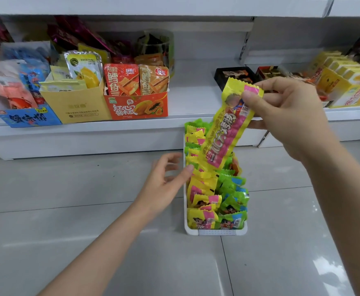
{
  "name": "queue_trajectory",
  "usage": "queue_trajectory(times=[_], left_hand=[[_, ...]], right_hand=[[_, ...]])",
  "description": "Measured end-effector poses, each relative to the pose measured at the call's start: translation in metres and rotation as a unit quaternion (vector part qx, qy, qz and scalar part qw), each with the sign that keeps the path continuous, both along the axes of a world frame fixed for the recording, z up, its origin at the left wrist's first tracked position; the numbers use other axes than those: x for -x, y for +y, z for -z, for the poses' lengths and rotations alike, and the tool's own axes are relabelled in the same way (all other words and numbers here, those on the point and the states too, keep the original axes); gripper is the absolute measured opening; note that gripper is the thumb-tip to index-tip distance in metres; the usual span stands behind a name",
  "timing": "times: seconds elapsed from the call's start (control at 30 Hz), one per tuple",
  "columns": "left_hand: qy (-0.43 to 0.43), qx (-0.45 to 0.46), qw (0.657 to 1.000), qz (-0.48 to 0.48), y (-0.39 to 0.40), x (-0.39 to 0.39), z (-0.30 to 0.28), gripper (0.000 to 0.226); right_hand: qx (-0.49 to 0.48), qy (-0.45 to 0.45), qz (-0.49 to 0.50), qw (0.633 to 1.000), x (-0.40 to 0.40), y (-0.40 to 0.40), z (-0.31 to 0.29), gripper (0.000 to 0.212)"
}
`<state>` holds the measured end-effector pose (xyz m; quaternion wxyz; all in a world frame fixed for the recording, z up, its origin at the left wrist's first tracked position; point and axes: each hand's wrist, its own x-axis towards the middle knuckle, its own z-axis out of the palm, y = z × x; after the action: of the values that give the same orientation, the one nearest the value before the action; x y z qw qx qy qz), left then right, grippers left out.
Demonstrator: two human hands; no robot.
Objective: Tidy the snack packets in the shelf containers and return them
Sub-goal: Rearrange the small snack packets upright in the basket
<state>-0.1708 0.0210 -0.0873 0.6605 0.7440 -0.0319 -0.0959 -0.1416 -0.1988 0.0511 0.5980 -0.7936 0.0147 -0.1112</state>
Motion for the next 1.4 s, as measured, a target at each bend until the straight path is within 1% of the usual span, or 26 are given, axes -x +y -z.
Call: queue_trajectory(times=[0.03, 0.1, 0.2, 0.23, 0.3, 0.4, 0.5, 0.53, 0.57, 0.6, 0.67, 0.7, 0.73, 0.77, 0.8, 0.9, 0.97, 1.0, 1.03, 1.1, 1.17, 1.2, 1.23, 1.3, 1.33, 1.4], left_hand=[[-0.024, -0.007, 1.000, 0.004, -0.001, -0.003, -0.006, 0.051], [-0.035, 0.025, 0.998, 0.037, -0.003, -0.005, -0.015, 0.054], [0.025, 0.120, 0.986, 0.114, -0.008, 0.004, -0.025, 0.037], [0.052, 0.148, 0.978, 0.136, -0.010, 0.009, -0.026, 0.035], [0.083, 0.178, 0.968, 0.159, -0.013, 0.016, -0.027, 0.039], [0.090, 0.189, 0.966, 0.154, -0.016, 0.019, -0.026, 0.043], [0.086, 0.188, 0.968, 0.142, -0.016, 0.018, -0.026, 0.043], [0.083, 0.190, 0.969, 0.135, -0.016, 0.018, -0.026, 0.042], [0.079, 0.191, 0.970, 0.127, -0.017, 0.018, -0.025, 0.041], [0.073, 0.191, 0.972, 0.115, -0.017, 0.017, -0.025, 0.040], [0.057, 0.181, 0.978, 0.088, -0.018, 0.016, -0.023, 0.038], [0.048, 0.175, 0.981, 0.076, -0.018, 0.015, -0.022, 0.037], [0.037, 0.167, 0.983, 0.068, -0.019, 0.015, -0.022, 0.036], [0.024, 0.158, 0.985, 0.064, -0.020, 0.015, -0.022, 0.036], [0.003, 0.139, 0.988, 0.062, -0.020, 0.015, -0.021, 0.036], [-0.085, 0.037, 0.994, 0.059, -0.021, 0.017, -0.021, 0.040], [-0.130, -0.015, 0.990, 0.051, -0.021, 0.018, -0.022, 0.044], [-0.135, -0.017, 0.989, 0.049, -0.021, 0.018, -0.023, 0.046], [-0.120, 0.007, 0.991, 0.056, -0.020, 0.019, -0.023, 0.049], [-0.033, 0.115, 0.988, 0.094, -0.017, 0.020, -0.024, 0.064], [0.080, 0.215, 0.967, 0.111, -0.015, 0.021, -0.025, 0.084], [0.119, 0.244, 0.957, 0.103, -0.015, 0.023, -0.024, 0.084], [0.140, 0.255, 0.952, 0.097, -0.015, 0.025, -0.024, 0.076], [0.145, 0.233, 0.956, 0.103, -0.018, 0.028, -0.025, 0.049], [0.141, 0.224, 0.958, 0.108, -0.019, 0.029, -0.023, 0.042], [0.146, 0.230, 0.955, 0.121, -0.019, 0.031, -0.024, 0.041]], right_hand=[[0.002, -0.001, -0.005, 1.000, -0.001, 0.001, -0.001, 0.018], [0.015, -0.002, -0.015, 1.000, 0.000, 0.002, 0.001, 0.011], [0.005, -0.007, -0.016, 1.000, 0.002, 0.005, 0.011, 0.009], [0.000, -0.012, -0.006, 1.000, 0.001, 0.005, 0.015, 0.011], [0.016, -0.026, 0.020, 0.999, 0.000, 0.006, 0.022, 0.015], [0.020, -0.042, 0.035, 0.998, -0.002, 0.006, 0.029, 0.017], [-0.019, -0.040, 0.045, 0.998, -0.004, 0.008, 0.032, 0.013], [-0.037, -0.031, 0.049, 0.998, -0.004, 0.010, 0.033, 0.009], [-0.057, -0.016, 0.054, 0.997, -0.003, 0.012, 0.034, 0.010], [-0.081, 0.006, 0.056, 0.995, -0.002, 0.015, 0.036, 0.021], [-0.130, 0.065, 0.043, 0.988, 0.002, 0.021, 0.042, 0.058], [-0.136, 0.090, 0.036, 0.986, 0.005, 0.025, 0.045, 0.077], [-0.123, 0.107, 0.032, 0.986, 0.008, 0.029, 0.048, 0.087], [-0.105, 0.113, 0.031, 0.988, 0.010, 0.033, 0.051, 0.086], [-0.092, 0.112, 0.033, 0.989, 0.012, 0.038, 0.052, 0.079], [-0.058, 0.097, 0.041, 0.993, 0.011, 0.049, 0.053, 0.052], [-0.064, 0.090, 0.053, 0.992, 0.008, 0.052, 0.051, 0.030], [-0.079, 0.093, 0.061, 0.991, 0.007, 0.052, 0.050, 0.026], [-0.097, 0.104, 0.068, 0.987, 0.005, 0.050, 0.049, 0.028], [-0.162, 0.132, 0.062, 0.976, 0.004, 0.045, 0.050, 0.034], [-0.227, 0.149, 0.038, 0.962, 0.005, 0.041, 0.053, 0.032], [-0.250, 0.154, 0.030, 0.955, 0.004, 0.039, 0.054, 0.030], [-0.272, 0.159, 0.023, 0.949, 0.004, 0.038, 0.055, 0.029], [-0.303, 0.168, 0.009, 0.938, 0.004, 0.037, 0.057, 0.029], [-0.307, 0.169, 0.005, 0.936, 0.004, 0.036, 0.057, 0.028], [-0.314, 0.173, 0.013, 0.933, 0.002, 0.033, 0.055, 0.026]])
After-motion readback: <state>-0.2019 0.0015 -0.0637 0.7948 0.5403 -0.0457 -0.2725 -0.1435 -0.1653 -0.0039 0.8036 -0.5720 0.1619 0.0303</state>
